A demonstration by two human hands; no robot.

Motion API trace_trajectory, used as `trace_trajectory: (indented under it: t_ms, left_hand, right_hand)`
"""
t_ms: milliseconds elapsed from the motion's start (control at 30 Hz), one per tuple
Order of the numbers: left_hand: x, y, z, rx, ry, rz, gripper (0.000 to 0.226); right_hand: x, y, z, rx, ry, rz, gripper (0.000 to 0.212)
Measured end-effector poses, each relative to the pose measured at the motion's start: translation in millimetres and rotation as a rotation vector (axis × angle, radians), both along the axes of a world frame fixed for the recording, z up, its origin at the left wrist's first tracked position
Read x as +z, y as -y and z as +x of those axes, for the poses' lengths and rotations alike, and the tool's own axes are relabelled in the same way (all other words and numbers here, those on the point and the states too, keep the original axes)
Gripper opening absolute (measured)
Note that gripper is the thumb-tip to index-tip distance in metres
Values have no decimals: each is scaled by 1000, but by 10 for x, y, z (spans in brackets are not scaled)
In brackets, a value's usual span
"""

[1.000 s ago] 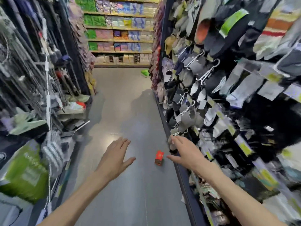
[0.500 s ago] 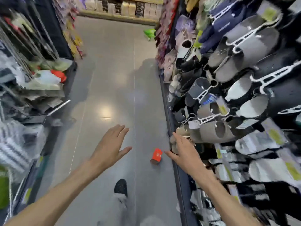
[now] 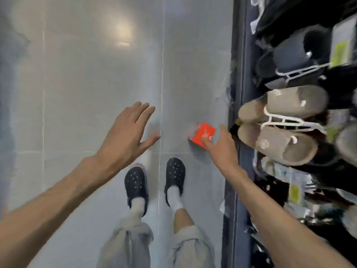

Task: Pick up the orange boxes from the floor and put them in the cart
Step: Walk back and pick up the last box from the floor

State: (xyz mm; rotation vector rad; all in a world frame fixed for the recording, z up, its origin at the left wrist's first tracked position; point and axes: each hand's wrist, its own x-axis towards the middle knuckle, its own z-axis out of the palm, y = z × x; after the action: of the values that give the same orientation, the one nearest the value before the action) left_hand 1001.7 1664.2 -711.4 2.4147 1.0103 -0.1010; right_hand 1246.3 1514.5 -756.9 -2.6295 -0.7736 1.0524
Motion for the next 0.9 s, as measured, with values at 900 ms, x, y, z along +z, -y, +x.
trace_trajectory:
  t_ms: [900]
  left_hand:
    - [754, -648, -1407, 392, 5, 26, 73]
  right_hand:
    - [783, -1599, -543, 266, -39, 250, 72]
